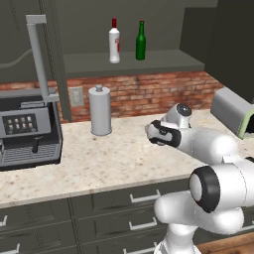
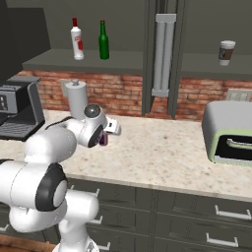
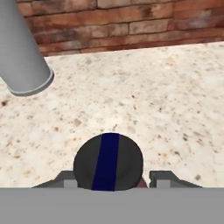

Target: Sort all alcoholic drinks to one cabinet, and non-alcoholic drinks to the other.

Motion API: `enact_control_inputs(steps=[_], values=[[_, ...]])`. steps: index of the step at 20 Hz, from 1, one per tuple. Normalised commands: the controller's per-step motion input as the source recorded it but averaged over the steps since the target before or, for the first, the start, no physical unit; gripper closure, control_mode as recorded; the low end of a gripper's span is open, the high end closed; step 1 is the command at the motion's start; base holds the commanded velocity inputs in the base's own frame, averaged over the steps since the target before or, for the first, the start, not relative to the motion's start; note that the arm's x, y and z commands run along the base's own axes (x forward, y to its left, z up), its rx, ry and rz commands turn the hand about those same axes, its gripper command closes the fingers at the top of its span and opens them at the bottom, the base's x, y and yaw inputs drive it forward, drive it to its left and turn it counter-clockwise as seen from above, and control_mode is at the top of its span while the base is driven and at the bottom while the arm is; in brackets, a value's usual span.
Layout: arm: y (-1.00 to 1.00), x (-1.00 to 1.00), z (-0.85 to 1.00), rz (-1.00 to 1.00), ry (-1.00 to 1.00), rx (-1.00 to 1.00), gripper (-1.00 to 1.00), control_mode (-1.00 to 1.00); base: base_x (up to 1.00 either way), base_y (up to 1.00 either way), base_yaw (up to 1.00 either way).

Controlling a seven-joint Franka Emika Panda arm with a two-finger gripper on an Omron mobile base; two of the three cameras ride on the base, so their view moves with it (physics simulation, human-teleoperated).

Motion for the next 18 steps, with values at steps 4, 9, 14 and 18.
enact_control_inputs(steps=[4, 9, 14, 18], values=[[0.00, -0.31, 0.42, 0.00, -0.05, -0.04, 1.00, -1.00, 0.00, 0.00, 0.00], [0.00, -0.31, 0.48, 0.00, -0.08, -0.02, 1.00, -1.00, 0.00, 0.00, 0.00], [0.00, -0.26, 0.56, 0.00, -0.06, 0.00, 1.00, -1.00, 0.00, 0.00, 0.00], [0.00, -0.26, 0.51, 0.00, -0.04, 0.00, 1.00, -1.00, 0.00, 0.00, 0.00]])
